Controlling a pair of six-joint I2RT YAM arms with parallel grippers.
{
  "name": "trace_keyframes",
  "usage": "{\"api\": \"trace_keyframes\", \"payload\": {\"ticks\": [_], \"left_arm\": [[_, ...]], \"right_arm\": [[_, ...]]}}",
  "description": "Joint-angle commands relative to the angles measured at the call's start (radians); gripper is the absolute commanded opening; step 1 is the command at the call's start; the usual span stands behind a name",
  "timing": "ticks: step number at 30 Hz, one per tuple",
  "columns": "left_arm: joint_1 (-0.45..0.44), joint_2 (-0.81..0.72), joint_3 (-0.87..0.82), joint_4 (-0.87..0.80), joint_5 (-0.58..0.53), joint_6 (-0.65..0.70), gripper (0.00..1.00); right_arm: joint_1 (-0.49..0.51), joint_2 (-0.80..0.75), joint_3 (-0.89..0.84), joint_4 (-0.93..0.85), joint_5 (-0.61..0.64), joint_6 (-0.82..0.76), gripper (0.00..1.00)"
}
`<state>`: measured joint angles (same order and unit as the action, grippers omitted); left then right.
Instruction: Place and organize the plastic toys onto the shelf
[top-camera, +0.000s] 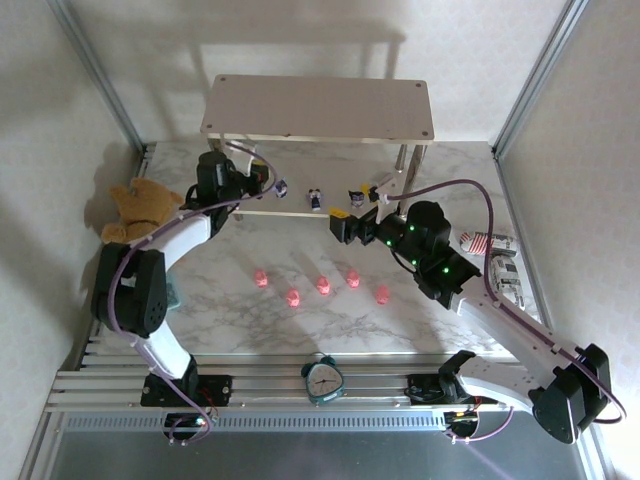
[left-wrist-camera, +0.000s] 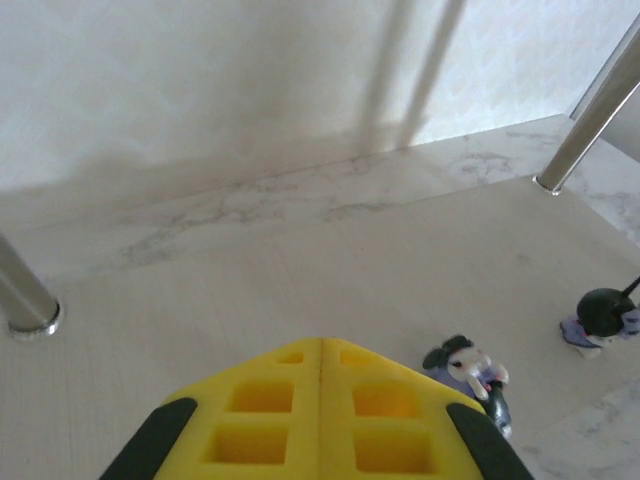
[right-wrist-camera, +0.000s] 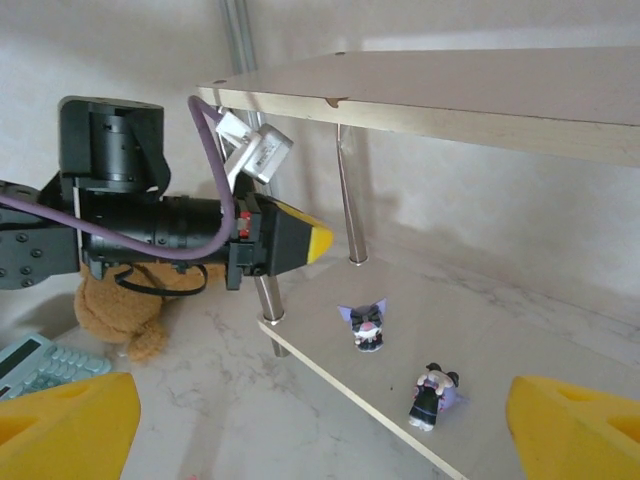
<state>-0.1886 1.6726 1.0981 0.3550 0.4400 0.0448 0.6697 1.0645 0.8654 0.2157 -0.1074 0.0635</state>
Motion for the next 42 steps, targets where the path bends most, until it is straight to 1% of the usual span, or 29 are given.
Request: {"api": "trace_keyframes", "payload": {"ticks": [1,3,5,8,10,13,17,22,26,29,37,42], "left_arm": [[-0.012,-0.06,-0.049,-0.062,-0.067,-0.132,0.0],[-0.018,-0.083,-0.081,-0.069,-0.097,-0.205,0.0],[-0.031,-0.109,-0.122,-0.065,-0.144,-0.269,0.0],[-0.064,-0.142,-0.193,-0.037,-0.223,-0.361,0.0],[-0.086,-0.158,-0.241,-0.016,-0.263,-0.413,0.0],[-0.098,-0.155,-0.278,0.064,-0.267,-0.47,0.0],[-0.1,-0.119,-0.26,0.084,-0.26,-0.505,0.0],[-0.098,-0.067,-0.225,0.107,-0.266,-0.519,0.0],[-0.095,-0.003,-0.182,0.135,-0.214,-0.555,0.0],[-0.094,0.034,-0.155,0.147,-0.208,-0.576,0.0],[-0.087,0.101,-0.079,0.105,-0.217,-0.592,0.0],[-0.083,0.116,-0.058,0.071,-0.229,-0.585,0.0]], "right_arm": [[-0.007,-0.016,0.038,-0.037,0.012,0.013,0.94],[-0.007,-0.001,0.063,-0.076,0.02,0.021,0.92],[-0.006,0.019,0.095,-0.124,0.025,0.025,0.88],[-0.007,0.048,0.143,-0.184,0.028,0.03,0.75],[-0.007,0.063,0.169,-0.215,0.043,0.036,0.62],[-0.007,0.087,0.189,-0.237,0.061,0.054,0.53],[-0.006,0.107,0.202,-0.254,0.07,0.078,0.52],[-0.007,0.086,0.178,-0.25,0.091,0.076,0.53],[-0.007,0.079,0.17,-0.253,0.105,0.066,0.53],[-0.007,0.08,0.17,-0.25,0.106,0.059,0.53],[-0.023,0.104,0.192,-0.251,0.092,0.047,0.54],[-0.038,0.102,0.184,-0.237,0.085,0.055,0.55]]}}
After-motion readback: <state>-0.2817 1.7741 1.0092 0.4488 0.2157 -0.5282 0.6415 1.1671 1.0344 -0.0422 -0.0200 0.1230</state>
